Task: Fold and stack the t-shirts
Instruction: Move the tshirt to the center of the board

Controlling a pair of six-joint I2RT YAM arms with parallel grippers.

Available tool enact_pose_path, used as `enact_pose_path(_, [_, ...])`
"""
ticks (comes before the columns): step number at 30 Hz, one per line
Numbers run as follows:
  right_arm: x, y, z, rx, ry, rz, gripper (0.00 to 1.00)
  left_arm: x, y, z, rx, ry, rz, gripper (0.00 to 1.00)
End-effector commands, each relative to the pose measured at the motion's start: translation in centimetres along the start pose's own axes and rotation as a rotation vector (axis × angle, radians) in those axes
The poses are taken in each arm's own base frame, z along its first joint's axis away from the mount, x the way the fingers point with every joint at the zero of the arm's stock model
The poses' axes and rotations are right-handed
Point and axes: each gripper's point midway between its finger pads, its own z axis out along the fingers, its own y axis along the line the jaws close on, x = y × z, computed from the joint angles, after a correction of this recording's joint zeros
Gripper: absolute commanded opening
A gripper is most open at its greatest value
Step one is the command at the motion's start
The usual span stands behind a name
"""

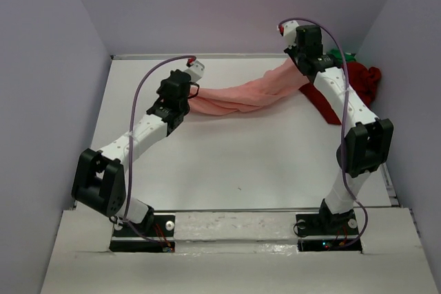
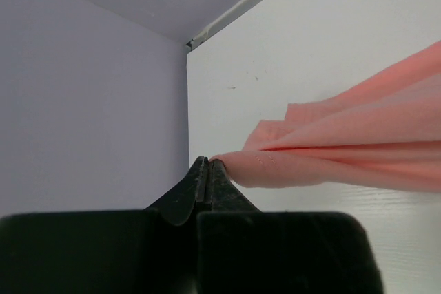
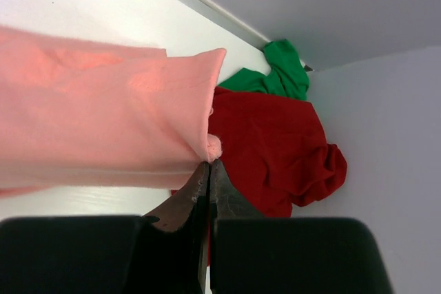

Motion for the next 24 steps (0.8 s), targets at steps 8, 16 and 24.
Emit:
enact_pose_path(8, [1.2,-1.3,-2.1,0.035,-0.005,-0.004,0.00,-0.5,2.3,-2.1,-0.149,-0.010,0.013,0.00])
enact_pose_path(16, [1.1,-1.9,-2.2,0.050,-0.008,0.010,0.00,0.2,3.3,-2.5,-0.214,0.004,0.004,0.00])
enact_pose_path(24, [-0.1,-2.9,-1.0,0.080,-0.028,0.038,0.00,0.2,5.2,-3.1,-0.319,0.007,0.004,0.00])
